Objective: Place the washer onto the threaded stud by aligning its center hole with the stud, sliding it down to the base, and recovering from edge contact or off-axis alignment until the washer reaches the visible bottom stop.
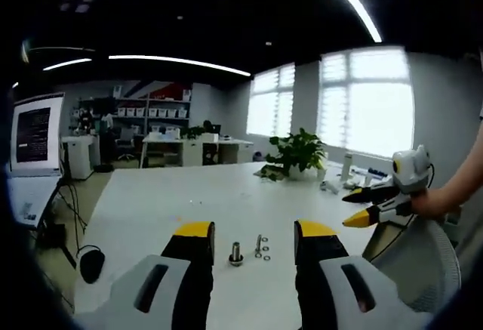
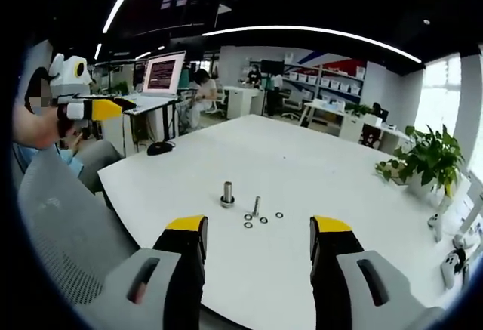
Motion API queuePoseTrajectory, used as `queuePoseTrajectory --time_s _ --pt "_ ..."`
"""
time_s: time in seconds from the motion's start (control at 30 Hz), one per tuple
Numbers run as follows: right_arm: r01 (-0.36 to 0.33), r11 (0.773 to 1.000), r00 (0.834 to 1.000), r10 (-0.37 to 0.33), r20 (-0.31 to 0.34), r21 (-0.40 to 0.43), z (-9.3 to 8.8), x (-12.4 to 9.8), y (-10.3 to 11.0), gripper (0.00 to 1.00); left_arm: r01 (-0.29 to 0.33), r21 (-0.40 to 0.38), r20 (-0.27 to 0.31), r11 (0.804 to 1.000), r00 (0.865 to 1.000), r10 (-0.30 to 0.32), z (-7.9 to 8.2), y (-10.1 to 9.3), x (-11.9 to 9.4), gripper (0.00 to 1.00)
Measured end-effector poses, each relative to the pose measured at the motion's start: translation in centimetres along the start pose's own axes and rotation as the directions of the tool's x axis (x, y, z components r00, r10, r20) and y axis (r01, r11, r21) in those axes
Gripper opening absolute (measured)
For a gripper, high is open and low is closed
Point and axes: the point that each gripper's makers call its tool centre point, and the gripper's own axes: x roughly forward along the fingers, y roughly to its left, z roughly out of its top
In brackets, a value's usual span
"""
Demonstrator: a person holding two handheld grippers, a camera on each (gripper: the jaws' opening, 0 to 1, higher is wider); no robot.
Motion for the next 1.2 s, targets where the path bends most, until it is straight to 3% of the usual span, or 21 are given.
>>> queuePoseTrajectory --time_s 0.1,0.17,0.23,0.3,0.83,1.13,1.2 --pt "0.003 1.0 1.0 -0.003 0.002 -0.007 0.0 0.0 -0.1 0.6 0.007 -0.007 -0.014 1.0 1.0 -0.007 0.0 0.1 0.0 0.4" --pt "0.013 1.0 1.0 -0.013 -0.007 -0.01 -0.2 0.0 -0.3 0.62 -0.001 0.041 -0.015 0.999 1.0 0.002 -0.1 0.3 -0.2 0.39" --pt "0.012 1.0 1.0 -0.012 -0.01 0.0 -0.2 0.0 -0.3 0.62 -0.021 0.026 -0.01 0.999 1.0 0.021 -0.2 0.5 -0.3 0.38" --pt "0.006 1.0 1.0 -0.006 -0.021 -0.007 -0.5 0.1 -0.1 0.62 -0.013 -0.047 -0.041 0.999 0.999 0.011 -1.0 0.5 -0.1 0.39" --pt "-0.021 1.0 0.995 0.021 -0.099 0.005 -2.0 0.4 0.6 0.56 -0.043 -0.073 -0.059 0.996 0.997 0.039 -1.8 1.5 -0.6 0.36" --pt "-0.017 1.0 0.991 0.017 -0.133 0.001 -2.7 0.5 0.6 0.56 -0.019 -0.072 -0.038 0.997 0.999 0.016 -1.3 1.0 -0.7 0.36" --pt "-0.026 1.0 0.989 0.026 -0.147 0.003 -2.9 0.4 0.9 0.56 -0.013 -0.091 0.002 0.996 1.0 0.013 -0.5 1.0 -0.9 0.36"
